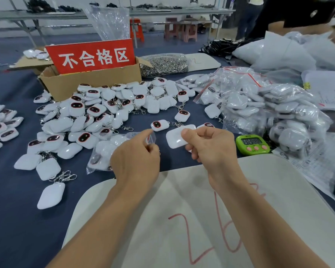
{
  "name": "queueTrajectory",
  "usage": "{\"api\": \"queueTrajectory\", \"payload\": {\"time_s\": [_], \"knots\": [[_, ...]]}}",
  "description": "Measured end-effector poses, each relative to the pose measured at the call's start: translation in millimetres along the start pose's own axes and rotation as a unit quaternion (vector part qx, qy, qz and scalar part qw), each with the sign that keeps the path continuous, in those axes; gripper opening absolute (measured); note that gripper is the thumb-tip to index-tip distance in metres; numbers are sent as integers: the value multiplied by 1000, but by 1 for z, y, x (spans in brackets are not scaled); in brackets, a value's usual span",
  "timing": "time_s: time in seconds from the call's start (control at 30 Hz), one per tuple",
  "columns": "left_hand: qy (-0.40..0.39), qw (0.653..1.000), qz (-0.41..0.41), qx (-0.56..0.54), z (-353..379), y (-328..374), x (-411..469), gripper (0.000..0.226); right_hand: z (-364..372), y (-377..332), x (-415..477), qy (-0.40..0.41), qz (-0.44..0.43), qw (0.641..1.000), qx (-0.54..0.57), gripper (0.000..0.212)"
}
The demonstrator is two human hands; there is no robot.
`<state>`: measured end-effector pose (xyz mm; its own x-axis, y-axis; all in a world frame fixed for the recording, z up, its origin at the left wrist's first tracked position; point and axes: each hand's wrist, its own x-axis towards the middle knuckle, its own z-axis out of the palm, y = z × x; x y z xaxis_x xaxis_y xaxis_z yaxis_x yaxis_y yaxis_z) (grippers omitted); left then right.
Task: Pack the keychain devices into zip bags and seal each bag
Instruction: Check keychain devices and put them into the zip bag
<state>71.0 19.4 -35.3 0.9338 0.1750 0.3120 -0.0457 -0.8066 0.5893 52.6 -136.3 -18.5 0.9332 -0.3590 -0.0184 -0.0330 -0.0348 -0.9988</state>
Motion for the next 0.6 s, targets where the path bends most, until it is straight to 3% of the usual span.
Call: {"api": "queueTrajectory", "payload": {"time_s": [0.17, 0.27, 0.4, 0.5, 0.6], "knots": [[31, 974, 166, -153, -5, 5, -8, 47, 7, 3, -2, -6, -39, 998, -43, 9], [40, 958, 213, -188, -5, 6, -8, 44, 16, 4, -8, -59, -103, 987, -108, 24], [30, 948, 210, -238, -9, 3, -9, 49, 22, 5, -14, -189, -189, 942, -205, 51], [61, 949, 158, -266, -10, 0, -5, 46, 16, 3, -9, -120, -169, 967, -147, 64], [98, 942, 95, -307, -13, -5, 3, 46, 6, 0, -1, -3, -138, 987, -82, 50]]}}
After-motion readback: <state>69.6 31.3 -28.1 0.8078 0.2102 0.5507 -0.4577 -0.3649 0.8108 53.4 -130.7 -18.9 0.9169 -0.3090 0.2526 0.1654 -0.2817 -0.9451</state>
